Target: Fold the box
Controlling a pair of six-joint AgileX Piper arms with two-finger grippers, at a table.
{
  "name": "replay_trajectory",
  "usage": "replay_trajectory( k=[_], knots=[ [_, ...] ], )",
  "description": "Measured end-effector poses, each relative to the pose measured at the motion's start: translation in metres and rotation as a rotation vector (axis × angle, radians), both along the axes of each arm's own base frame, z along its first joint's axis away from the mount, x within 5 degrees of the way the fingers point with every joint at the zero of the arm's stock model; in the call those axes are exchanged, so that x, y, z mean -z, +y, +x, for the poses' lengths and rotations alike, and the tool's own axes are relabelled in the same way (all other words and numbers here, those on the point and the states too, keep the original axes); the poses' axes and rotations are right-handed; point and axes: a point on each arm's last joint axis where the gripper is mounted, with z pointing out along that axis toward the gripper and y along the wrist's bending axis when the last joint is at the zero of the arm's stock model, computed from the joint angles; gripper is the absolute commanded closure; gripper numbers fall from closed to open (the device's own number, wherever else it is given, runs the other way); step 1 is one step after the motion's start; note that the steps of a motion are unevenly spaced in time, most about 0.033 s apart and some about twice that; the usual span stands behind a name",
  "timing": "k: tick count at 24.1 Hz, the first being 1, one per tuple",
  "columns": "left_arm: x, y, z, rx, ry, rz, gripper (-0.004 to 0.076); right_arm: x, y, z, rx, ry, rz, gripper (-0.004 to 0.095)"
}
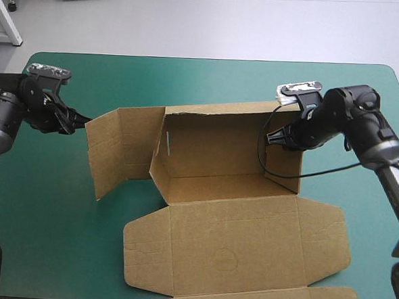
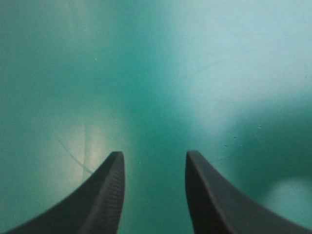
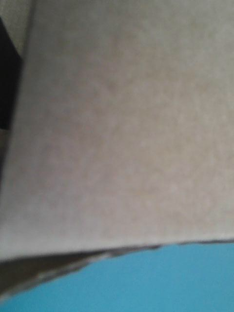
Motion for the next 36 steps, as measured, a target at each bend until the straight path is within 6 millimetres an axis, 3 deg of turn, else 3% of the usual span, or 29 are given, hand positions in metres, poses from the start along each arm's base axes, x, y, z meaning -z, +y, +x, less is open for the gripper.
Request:
replay_trajectory(
  k=[3,9,14,16,18,24,29,32,36],
  knots=[
    [0.017,0.0,0.0,0.007,0.019,-0.002,0.0435,0.008,0.005,0.017,0.014,0.051,-0.007,0.0927],
    [0.02,0.001,0.002,0.0,-0.007,0.012,0.0435,0.036,0.014,0.046,0.051,0.127,-0.01,0.09],
    [0.02,0.007,0.001,-0.047,-0.005,0.056,0.0435,0.045,0.014,0.057,0.035,0.121,-0.028,0.0509],
    [0.02,0.007,0.001,-0.051,-0.004,0.057,0.0435,0.043,0.014,0.057,0.029,0.117,-0.027,0.0427],
    [0.02,0.007,0.001,-0.054,-0.006,0.054,0.0435,0.039,0.014,0.057,0.028,0.109,-0.025,0.0421],
    [0.018,0.007,0.005,-0.053,-0.049,0.051,0.0435,-0.004,0.007,0.038,0.035,-0.007,-0.004,0.0422],
    [0.017,0.007,0.006,-0.051,-0.069,0.05,0.0435,-0.025,0.003,0.024,0.066,-0.065,-0.014,0.0422],
    [0.017,0.007,0.007,-0.05,-0.076,0.053,0.0435,-0.03,0.011,0.003,0.066,-0.098,-0.082,0.0422],
    [0.017,0.007,0.007,-0.05,-0.077,0.053,0.0435,-0.016,0.023,-0.026,0.07,-0.131,-0.135,0.0421]
  ],
)
